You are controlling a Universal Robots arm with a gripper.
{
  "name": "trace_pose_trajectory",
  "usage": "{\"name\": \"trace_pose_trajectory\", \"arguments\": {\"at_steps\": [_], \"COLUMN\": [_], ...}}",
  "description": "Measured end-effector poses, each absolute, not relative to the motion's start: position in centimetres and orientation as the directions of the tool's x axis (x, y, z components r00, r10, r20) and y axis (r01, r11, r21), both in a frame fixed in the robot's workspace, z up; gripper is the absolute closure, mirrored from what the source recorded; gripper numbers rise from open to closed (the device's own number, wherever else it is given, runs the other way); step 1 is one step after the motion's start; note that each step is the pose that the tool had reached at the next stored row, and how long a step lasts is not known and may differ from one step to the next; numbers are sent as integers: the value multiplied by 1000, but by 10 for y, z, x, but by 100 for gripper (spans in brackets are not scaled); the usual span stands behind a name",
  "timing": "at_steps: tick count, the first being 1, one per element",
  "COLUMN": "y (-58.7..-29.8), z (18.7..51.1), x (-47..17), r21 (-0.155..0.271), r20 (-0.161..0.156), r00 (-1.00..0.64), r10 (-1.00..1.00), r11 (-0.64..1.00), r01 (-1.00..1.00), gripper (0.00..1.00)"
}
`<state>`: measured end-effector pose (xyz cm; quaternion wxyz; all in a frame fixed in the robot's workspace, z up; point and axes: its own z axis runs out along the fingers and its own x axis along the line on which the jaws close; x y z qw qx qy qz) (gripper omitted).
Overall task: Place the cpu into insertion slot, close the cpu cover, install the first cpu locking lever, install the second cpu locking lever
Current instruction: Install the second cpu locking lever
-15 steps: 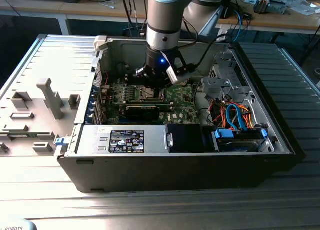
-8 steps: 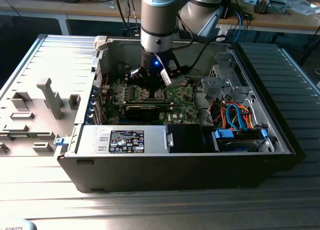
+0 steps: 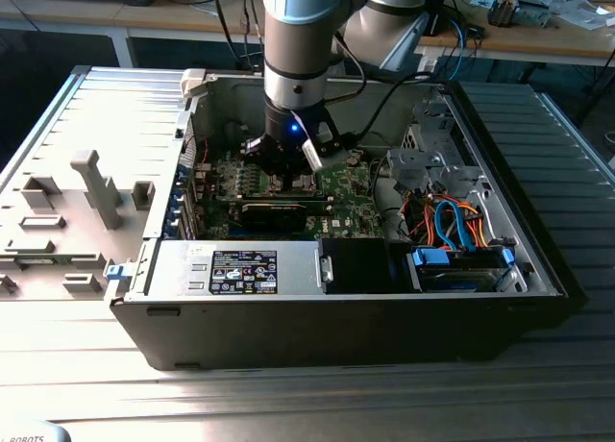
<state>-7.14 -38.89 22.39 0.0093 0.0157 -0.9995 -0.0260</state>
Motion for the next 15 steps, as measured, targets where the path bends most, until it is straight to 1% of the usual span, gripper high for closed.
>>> {"name": "trace_pose_trajectory", "arguments": {"at_steps": [6, 15], "y": [-389, -389], "z": [211, 206], "x": [-84, -101], "r21": [55, 84], "r20": [18, 16], "r00": [-999, -998], "r10": [-36, -54], "r11": [998, 995], "r01": [-35, -52], "gripper": [89, 89]}}
